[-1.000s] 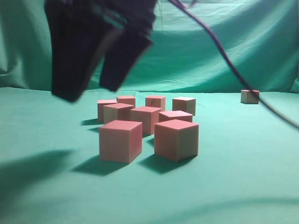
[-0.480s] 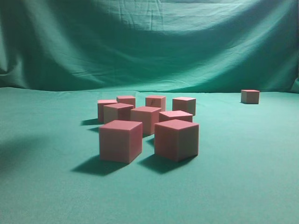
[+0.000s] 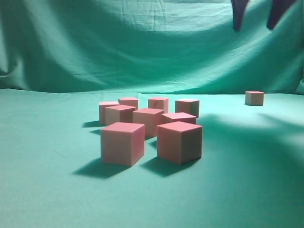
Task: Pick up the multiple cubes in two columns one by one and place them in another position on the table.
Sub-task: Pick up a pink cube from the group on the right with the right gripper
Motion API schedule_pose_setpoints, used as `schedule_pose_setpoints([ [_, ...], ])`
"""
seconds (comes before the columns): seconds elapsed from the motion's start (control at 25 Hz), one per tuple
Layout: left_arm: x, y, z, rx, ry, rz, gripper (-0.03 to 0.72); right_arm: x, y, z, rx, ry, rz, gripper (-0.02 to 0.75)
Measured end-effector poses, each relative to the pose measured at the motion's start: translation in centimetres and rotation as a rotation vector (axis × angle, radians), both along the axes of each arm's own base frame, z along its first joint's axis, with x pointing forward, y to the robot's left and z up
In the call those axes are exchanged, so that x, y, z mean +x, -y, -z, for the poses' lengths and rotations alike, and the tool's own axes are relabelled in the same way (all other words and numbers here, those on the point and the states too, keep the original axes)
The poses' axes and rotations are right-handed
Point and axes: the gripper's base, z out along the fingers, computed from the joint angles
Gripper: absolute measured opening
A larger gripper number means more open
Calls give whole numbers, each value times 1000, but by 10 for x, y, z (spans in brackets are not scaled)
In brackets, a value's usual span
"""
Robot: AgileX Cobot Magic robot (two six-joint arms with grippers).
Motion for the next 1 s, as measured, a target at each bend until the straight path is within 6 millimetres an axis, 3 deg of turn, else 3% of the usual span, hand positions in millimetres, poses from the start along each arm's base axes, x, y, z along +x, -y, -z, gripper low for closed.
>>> schedule_pose_setpoints([
  [0.2,0,0,0,0,0,0,0,34,25,50,4,3,64,523],
  [0.6,0,0,0,0,0,0,0,62,24,124,5,-14,60,523],
  [0.76,0,0,0,0,0,0,0,64,24,142,1,-39,59,523],
  [0.88,0,0,0,0,0,0,0,65,24,144,1,-40,59,523],
  [1.0,0,0,0,0,0,0,0,65,24,147,0,-43,59,344],
])
